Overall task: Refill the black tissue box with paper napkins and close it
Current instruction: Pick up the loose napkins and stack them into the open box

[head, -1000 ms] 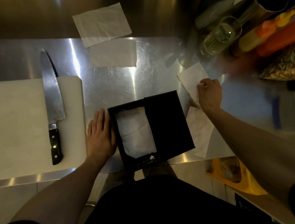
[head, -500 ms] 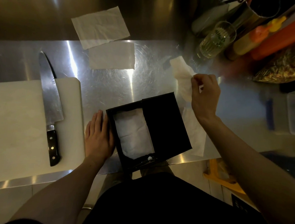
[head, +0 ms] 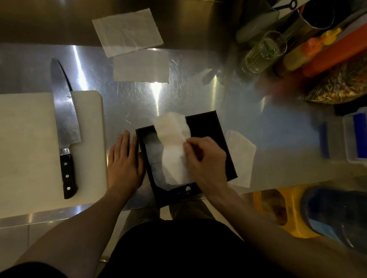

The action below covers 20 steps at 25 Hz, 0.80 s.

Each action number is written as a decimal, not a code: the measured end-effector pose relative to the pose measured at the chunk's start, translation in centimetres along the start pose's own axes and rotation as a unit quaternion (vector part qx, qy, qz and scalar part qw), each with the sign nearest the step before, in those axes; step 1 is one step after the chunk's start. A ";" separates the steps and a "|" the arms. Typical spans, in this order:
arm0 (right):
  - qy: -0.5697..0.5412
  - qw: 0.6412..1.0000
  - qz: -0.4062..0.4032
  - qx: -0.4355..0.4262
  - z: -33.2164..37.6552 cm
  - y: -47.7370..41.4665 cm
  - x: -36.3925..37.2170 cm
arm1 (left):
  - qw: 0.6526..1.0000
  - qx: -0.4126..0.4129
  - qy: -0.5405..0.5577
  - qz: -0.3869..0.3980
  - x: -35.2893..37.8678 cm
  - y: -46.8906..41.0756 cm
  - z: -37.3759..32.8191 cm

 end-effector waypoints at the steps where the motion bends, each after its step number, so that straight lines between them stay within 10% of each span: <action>1: 0.012 1.000 0.021 0.012 -0.3 0.4 1.1 | 1.000 0.000 0.000 -0.003 0.1 0.0 0.0; 10: 0.175 0.980 0.093 -0.019 -0.1 0.9 5.1 | 1.000 -0.004 0.012 -0.006 0.8 0.0 0.7; 15: 0.270 0.947 0.038 -0.172 1.2 1.4 6.7 | 1.000 -0.003 0.013 -0.001 0.7 -0.1 0.6; 20: 0.374 0.898 0.191 -0.130 -1.8 1.2 10.3 | 1.000 -0.003 0.013 -0.005 0.3 0.1 0.4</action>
Point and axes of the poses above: each hand's wrist, its own y-axis away from the middle knuckle, its own x-axis out of the palm, z = x × y, the point moved 4 cm from there along -y, towards the middle knuckle, and after that the axes turned 7 degrees about x, right-handed, at the moved point
